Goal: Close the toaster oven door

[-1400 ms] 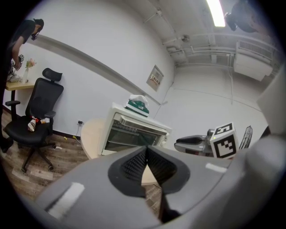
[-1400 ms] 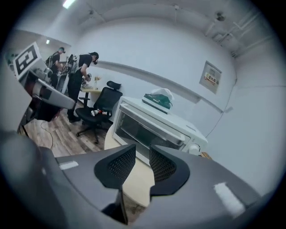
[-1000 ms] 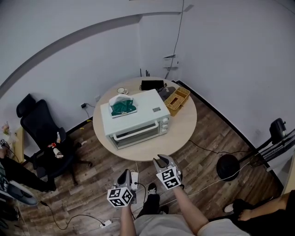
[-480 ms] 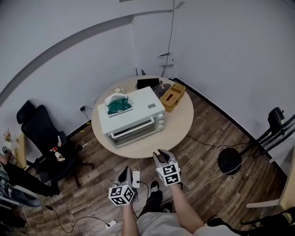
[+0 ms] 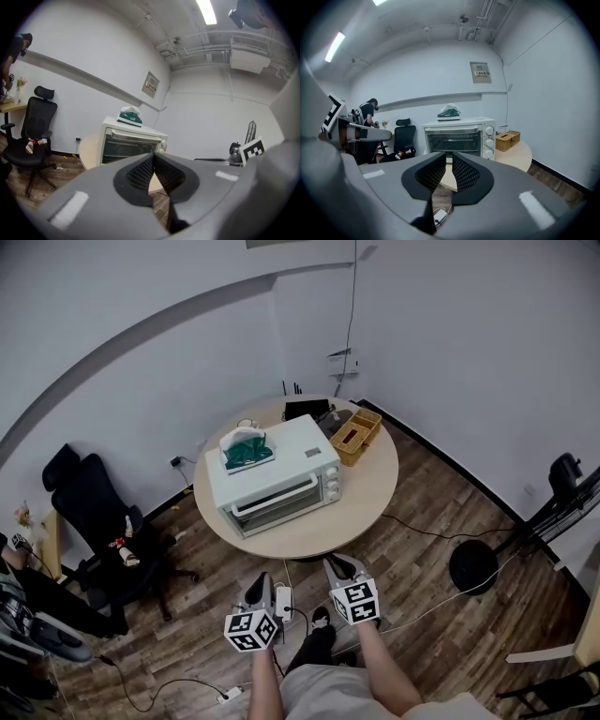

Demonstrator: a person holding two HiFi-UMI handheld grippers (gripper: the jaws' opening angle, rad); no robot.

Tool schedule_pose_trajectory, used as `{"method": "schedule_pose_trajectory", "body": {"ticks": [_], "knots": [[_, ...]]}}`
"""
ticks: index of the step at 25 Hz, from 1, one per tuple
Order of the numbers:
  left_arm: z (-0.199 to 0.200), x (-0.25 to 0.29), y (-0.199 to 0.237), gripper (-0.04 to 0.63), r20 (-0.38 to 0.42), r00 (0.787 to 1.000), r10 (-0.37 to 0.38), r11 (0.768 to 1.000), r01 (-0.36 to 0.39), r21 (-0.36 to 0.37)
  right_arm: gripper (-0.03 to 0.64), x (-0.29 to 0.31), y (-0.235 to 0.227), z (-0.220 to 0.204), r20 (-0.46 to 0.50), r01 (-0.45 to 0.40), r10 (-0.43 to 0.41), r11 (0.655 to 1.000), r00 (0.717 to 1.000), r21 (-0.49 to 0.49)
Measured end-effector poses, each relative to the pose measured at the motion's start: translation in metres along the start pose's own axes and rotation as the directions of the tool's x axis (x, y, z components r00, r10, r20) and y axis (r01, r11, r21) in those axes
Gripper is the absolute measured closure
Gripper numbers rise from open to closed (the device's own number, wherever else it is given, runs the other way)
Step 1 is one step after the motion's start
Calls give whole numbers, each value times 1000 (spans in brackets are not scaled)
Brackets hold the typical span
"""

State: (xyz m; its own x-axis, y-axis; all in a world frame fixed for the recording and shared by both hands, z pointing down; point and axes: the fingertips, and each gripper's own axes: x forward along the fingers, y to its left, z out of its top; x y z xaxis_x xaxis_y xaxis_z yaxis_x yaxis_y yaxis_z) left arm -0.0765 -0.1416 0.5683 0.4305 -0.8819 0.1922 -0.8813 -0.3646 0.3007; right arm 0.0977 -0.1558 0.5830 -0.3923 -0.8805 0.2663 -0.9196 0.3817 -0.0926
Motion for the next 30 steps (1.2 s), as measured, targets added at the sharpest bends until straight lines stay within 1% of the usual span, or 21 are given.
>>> {"method": "schedule_pose_trajectory", "body": {"ticks": [1, 6, 14, 20, 30], "knots": [[1, 0, -1, 537, 3, 1000, -1, 1000, 1, -1, 582, -1, 0, 1, 2, -1, 1, 1000, 1000, 1], [7, -6, -4, 538, 16, 1000, -6, 1000, 5, 8, 616, -5, 2, 7, 16, -1, 1, 1000, 1000, 3], [-6, -13, -1, 537, 1, 1000, -1, 1000, 1, -9, 617, -9, 10, -4, -7, -28, 28, 1000, 1000, 13], [-19, -19, 0, 537, -20, 1000, -5, 1000, 5, -11, 617, -14, 13, -11, -12, -35, 35, 999, 999, 39], [-14, -19, -6, 538, -20, 1000, -18, 1000, 17, -5, 617, -19, 16, -9, -8, -44, 44, 999, 999, 32]]}}
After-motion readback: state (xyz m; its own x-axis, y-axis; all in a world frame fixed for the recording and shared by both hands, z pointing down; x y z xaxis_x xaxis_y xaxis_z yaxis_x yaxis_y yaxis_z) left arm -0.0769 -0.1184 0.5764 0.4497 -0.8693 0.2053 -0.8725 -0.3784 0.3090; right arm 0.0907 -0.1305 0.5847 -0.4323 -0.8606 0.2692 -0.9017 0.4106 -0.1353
